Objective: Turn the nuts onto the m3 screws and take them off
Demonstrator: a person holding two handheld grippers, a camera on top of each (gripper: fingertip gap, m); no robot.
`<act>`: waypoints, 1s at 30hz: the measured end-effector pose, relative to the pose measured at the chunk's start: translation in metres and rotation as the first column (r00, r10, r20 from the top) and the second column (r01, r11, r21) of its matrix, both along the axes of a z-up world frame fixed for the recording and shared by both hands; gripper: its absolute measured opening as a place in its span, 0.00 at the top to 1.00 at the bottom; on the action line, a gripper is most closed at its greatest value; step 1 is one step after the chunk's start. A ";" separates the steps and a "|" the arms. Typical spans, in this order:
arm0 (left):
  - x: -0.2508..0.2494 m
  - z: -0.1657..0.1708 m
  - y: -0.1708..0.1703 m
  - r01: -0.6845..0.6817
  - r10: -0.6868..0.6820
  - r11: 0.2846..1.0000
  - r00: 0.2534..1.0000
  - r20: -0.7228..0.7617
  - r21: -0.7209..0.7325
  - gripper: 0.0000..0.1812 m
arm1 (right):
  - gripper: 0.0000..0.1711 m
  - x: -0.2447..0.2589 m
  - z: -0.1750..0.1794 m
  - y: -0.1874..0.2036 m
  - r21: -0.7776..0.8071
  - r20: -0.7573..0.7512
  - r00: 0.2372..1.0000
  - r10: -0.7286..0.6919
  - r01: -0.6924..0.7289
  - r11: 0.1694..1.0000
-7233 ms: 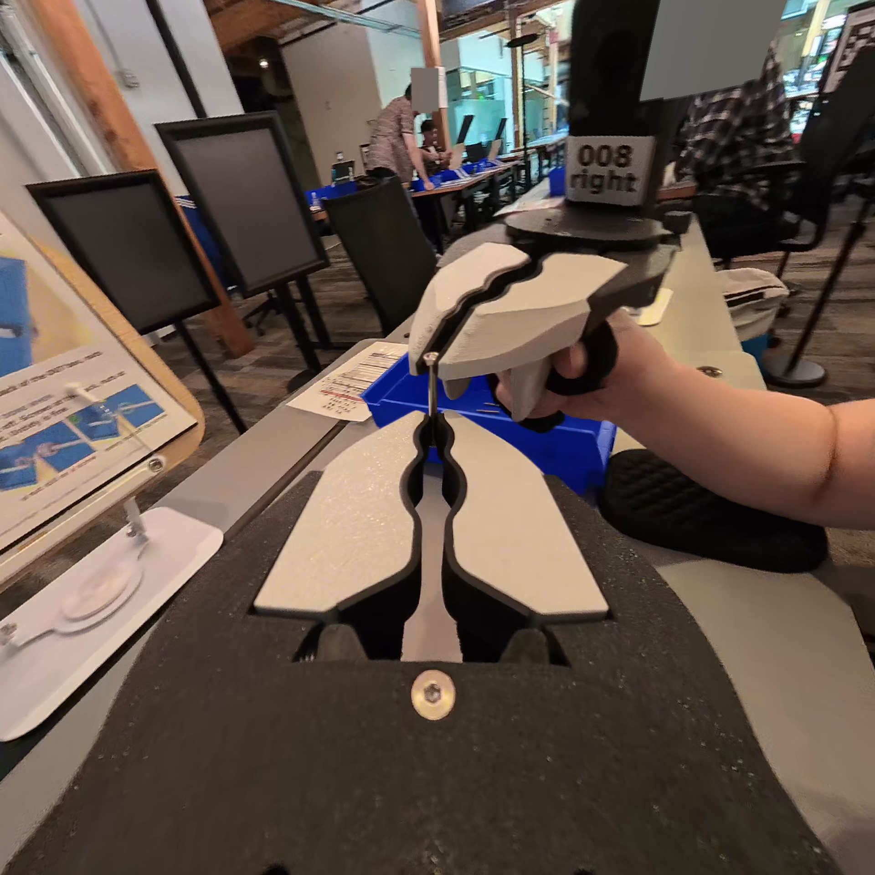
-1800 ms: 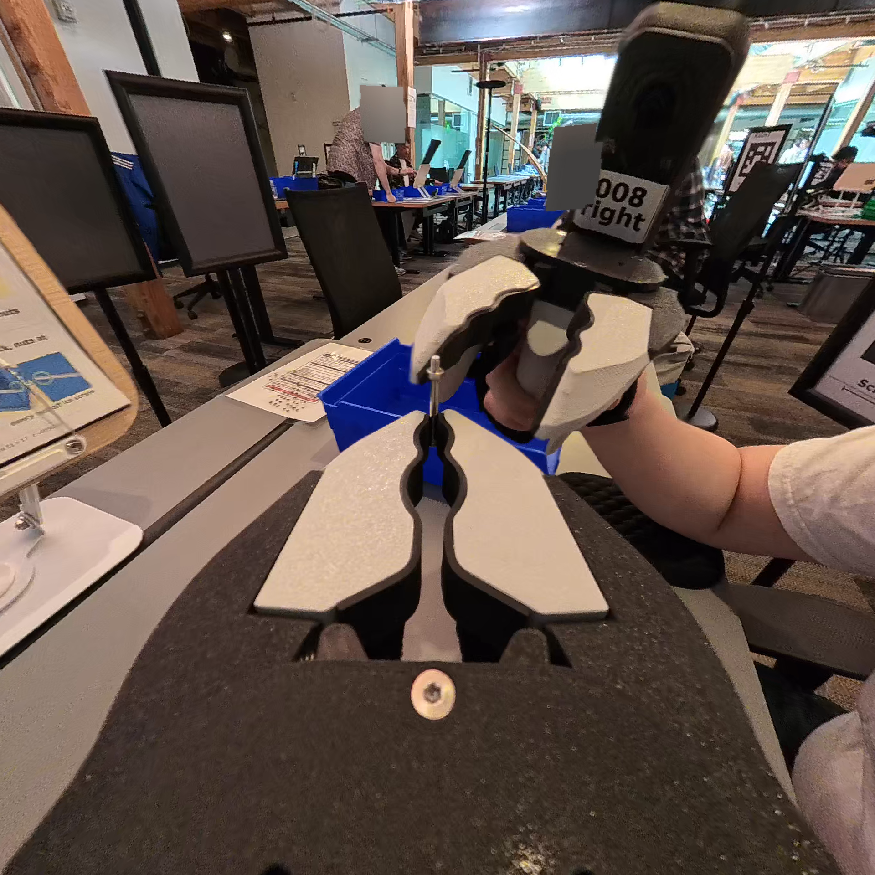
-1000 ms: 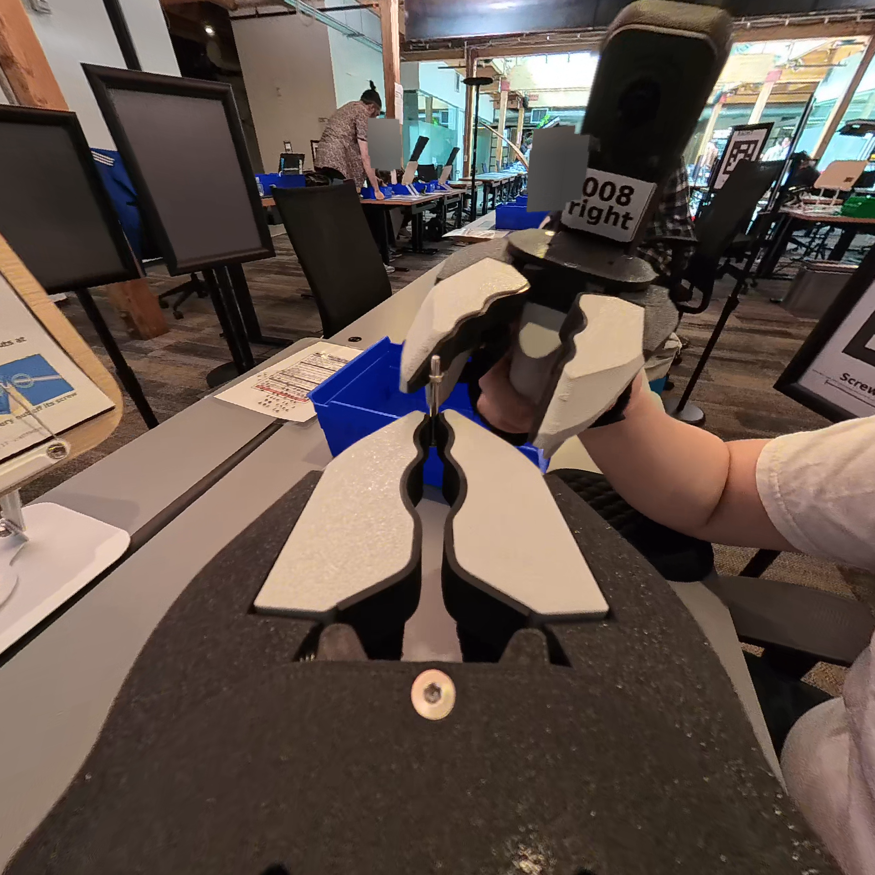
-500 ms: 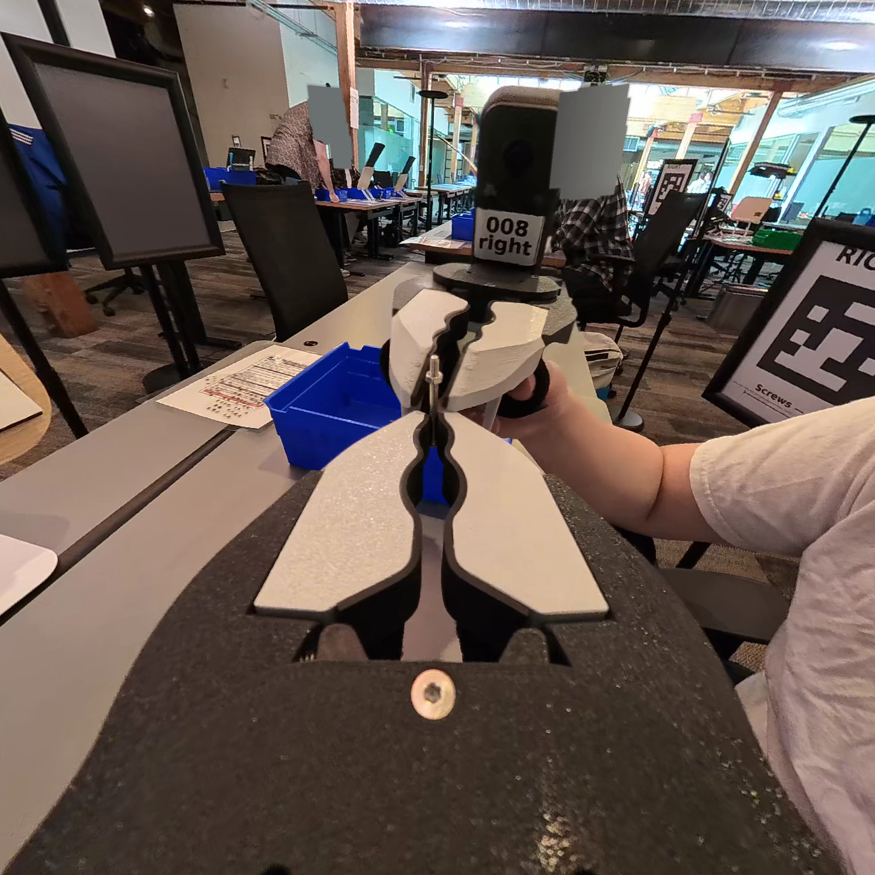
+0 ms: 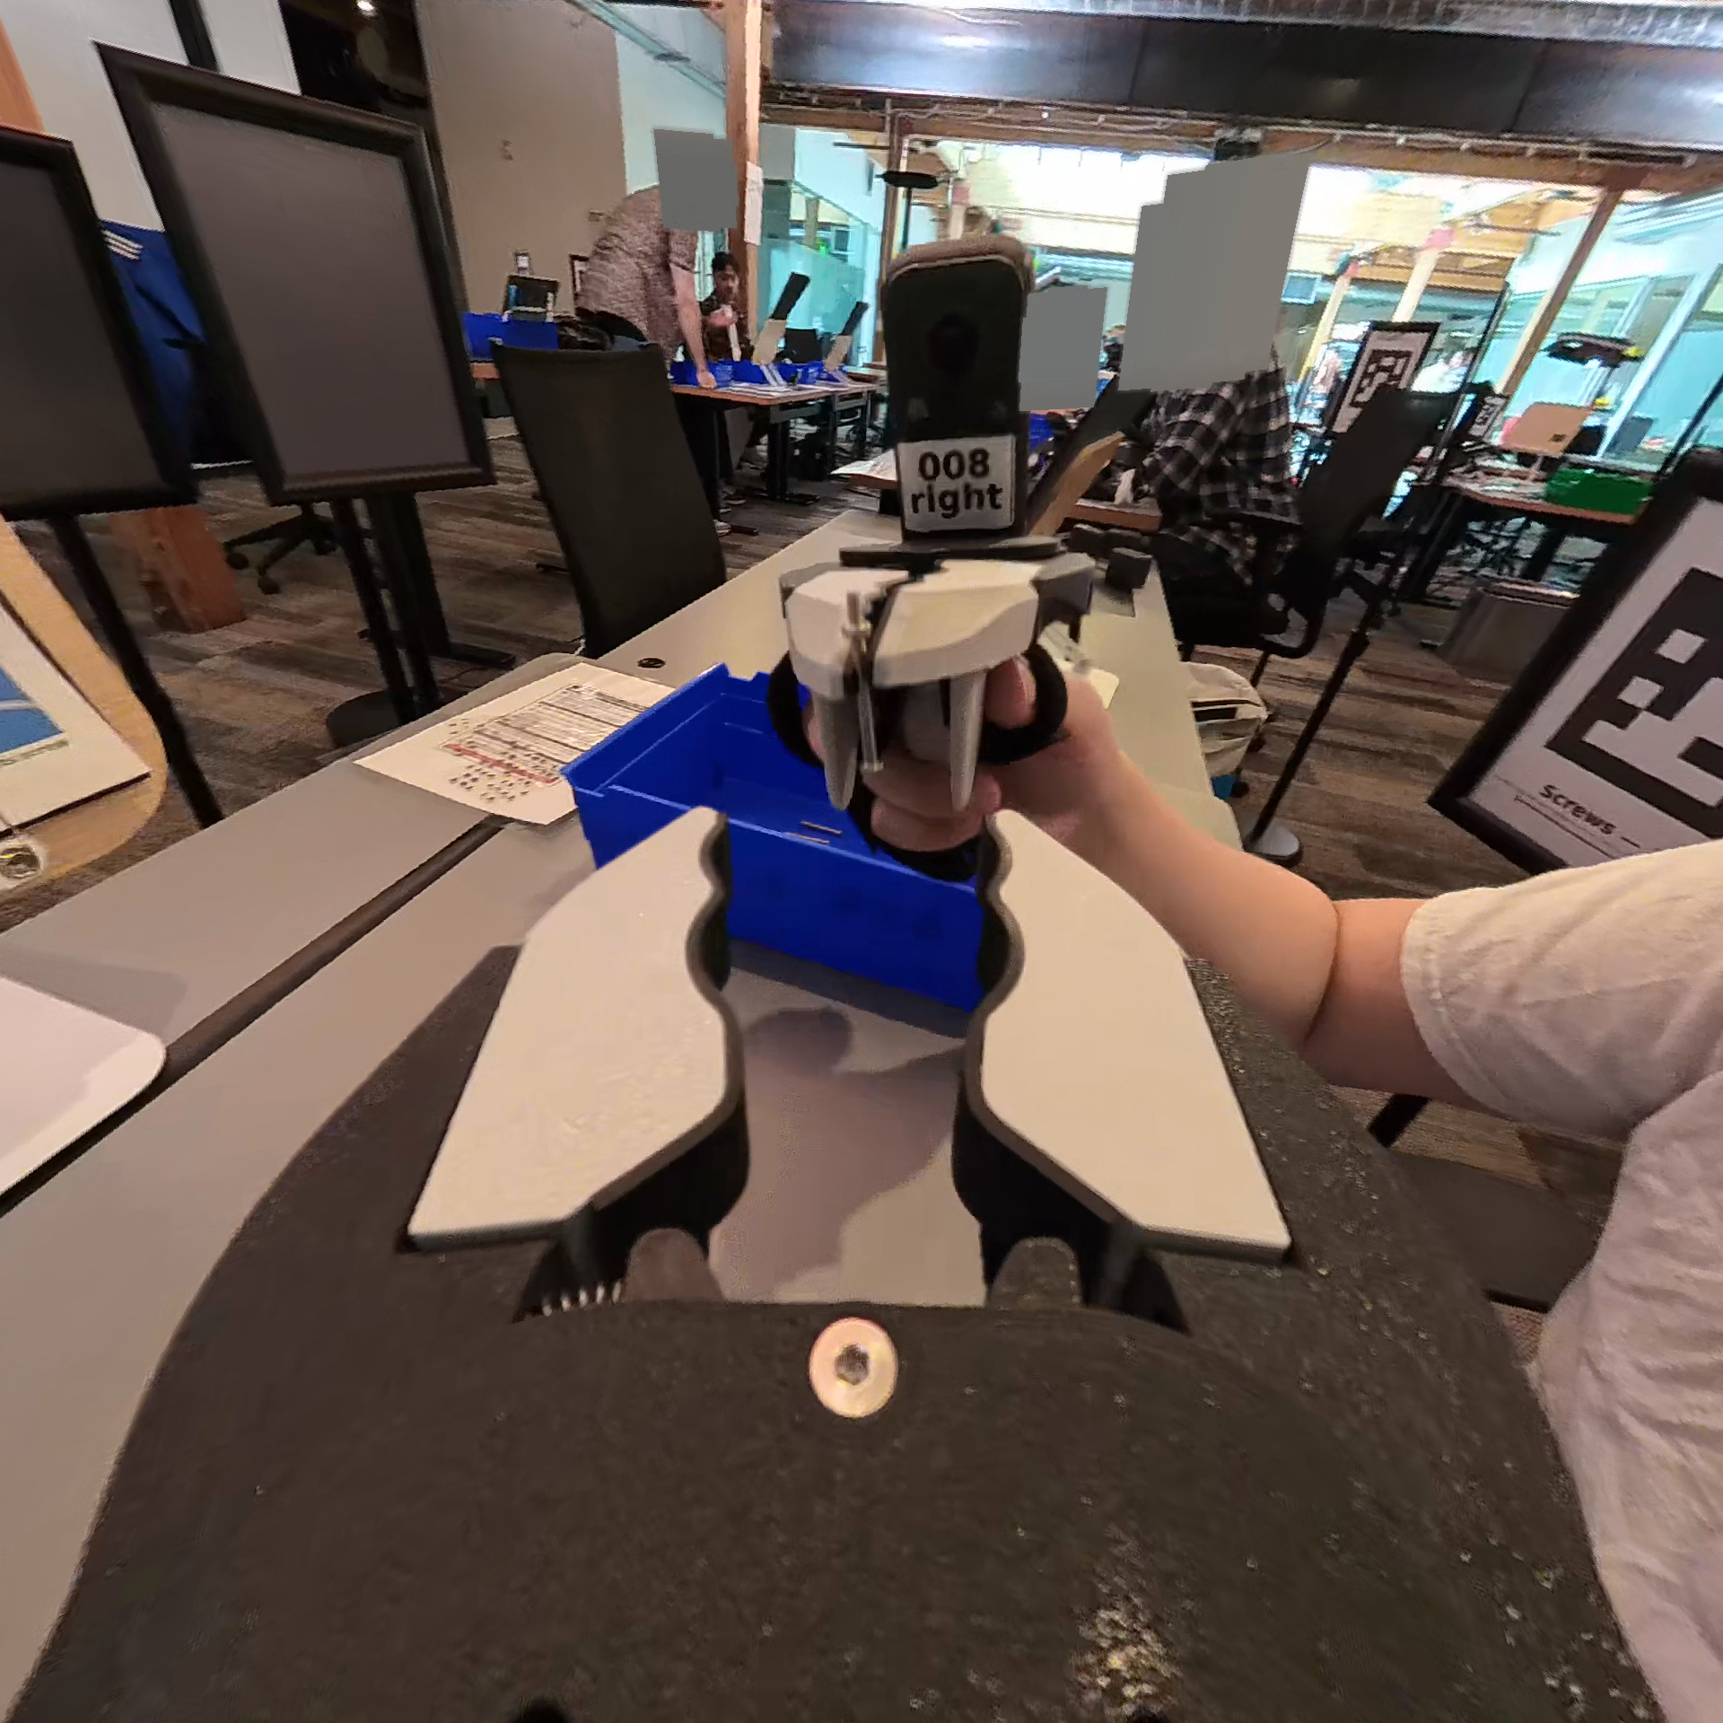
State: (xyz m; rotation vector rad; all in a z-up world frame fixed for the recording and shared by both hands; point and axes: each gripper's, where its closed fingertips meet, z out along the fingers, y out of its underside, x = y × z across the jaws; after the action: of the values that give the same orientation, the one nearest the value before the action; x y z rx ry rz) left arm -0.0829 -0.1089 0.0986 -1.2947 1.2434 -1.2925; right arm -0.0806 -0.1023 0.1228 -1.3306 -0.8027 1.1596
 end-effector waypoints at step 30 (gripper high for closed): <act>0.000 -0.028 0.016 -0.088 0.100 0.994 0.973 -0.206 0.067 0.78 | 0.98 0.311 -0.272 0.006 -0.455 0.889 0.458 -0.003 0.884 0.110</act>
State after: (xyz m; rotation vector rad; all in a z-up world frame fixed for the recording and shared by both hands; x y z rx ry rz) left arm -0.0832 -0.0929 0.0704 -1.4588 1.3372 -1.0667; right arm 0.2306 -0.0964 -0.1491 -2.9700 0.1246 0.2768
